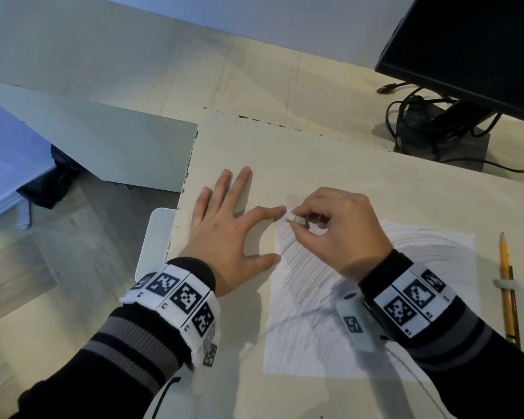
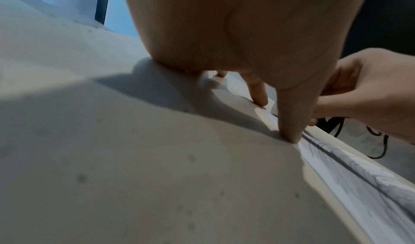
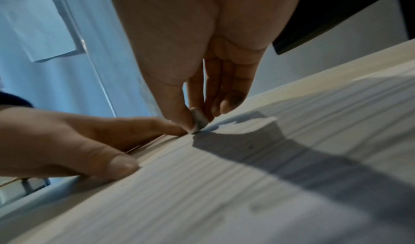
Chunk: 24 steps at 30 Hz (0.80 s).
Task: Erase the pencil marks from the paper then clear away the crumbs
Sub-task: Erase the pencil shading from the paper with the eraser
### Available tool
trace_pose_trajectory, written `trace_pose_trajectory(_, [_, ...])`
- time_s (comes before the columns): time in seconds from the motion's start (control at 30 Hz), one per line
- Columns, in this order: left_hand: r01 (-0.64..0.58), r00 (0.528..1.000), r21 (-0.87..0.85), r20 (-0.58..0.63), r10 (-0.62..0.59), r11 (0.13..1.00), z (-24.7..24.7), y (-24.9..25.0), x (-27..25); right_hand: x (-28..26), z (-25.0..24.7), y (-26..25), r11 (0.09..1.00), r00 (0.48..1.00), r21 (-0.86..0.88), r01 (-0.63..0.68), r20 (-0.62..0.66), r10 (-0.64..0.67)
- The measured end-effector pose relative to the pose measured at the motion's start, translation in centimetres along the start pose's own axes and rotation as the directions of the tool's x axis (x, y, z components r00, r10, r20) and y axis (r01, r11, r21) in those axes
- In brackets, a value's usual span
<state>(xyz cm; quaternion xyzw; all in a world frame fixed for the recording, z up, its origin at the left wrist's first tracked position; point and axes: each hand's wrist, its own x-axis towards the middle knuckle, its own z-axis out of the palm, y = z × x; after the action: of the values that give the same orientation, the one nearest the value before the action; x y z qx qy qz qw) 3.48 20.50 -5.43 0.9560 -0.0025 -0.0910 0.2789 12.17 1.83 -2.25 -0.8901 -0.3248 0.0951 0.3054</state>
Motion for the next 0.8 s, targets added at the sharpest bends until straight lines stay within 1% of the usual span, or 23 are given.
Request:
trace_pose_trajectory(0.03, [0.002,1.0,-0.002,-0.002,-0.002,1.0,0.0,0.0,0.0,0.0,0.0,0.0,1.0,1.0,0.013,-0.003,-0.009,0.003])
trace_pose_trajectory(0.13, [0.005,1.0,-0.012,-0.003,-0.005,1.0,0.1,0.0,0.0,-0.3,0.4,-0.2,0.998,1.0,0.058,0.022,0.02,-0.023])
trace_pose_trajectory(0.23, [0.008,1.0,-0.007,-0.008,-0.008,1.0,0.2,-0.1,0.1,0.1,0.3,0.1,0.998,0.998,0.053,-0.045,-0.051,0.048])
trace_pose_trajectory(0.27, [0.014,1.0,-0.013,-0.009,-0.014,1.0,0.2,0.0,0.1,0.1,0.3,0.0,0.996,0.997,0.073,-0.055,-0.044,0.058])
trace_pose_trajectory(0.33, [0.015,1.0,-0.028,-0.01,-0.016,0.999,0.1,0.0,0.2,-0.1,0.6,-0.3,0.993,0.999,0.114,-0.039,0.023,0.037])
trace_pose_trajectory(0.37, [0.015,1.0,-0.03,-0.011,-0.015,0.999,0.1,0.0,0.1,-0.1,0.6,-0.4,0.994,0.999,0.107,-0.038,0.04,0.034])
trace_pose_trajectory(0.43, [0.014,1.0,-0.022,-0.006,-0.014,1.0,0.1,0.0,0.1,0.1,0.4,-0.3,0.995,0.998,0.067,-0.07,-0.001,0.07])
trace_pose_trajectory(0.5, [0.017,1.0,-0.022,-0.006,-0.017,1.0,0.1,0.1,0.1,0.1,0.4,-0.3,0.993,0.995,0.071,-0.093,-0.032,0.096])
trace_pose_trajectory(0.6, [0.021,1.0,-0.028,-0.005,-0.021,0.999,0.0,0.1,0.1,-0.1,0.7,-0.8,0.993,0.996,0.085,-0.085,0.032,0.083])
trace_pose_trajectory(0.7, [0.026,1.0,-0.013,0.001,-0.026,1.0,0.0,0.1,0.0,0.3,0.4,-0.6,0.985,0.988,0.089,-0.149,-0.035,0.152])
trace_pose_trajectory(0.73, [0.027,1.0,-0.015,0.002,-0.027,1.0,0.0,0.1,0.0,0.4,0.3,-0.7,0.986,0.989,0.089,-0.144,-0.028,0.147])
trace_pose_trajectory(0.8, [0.029,1.0,-0.025,0.0,-0.029,0.999,0.0,0.2,0.1,0.3,0.5,-1.0,0.99,0.993,0.087,-0.111,0.041,0.108])
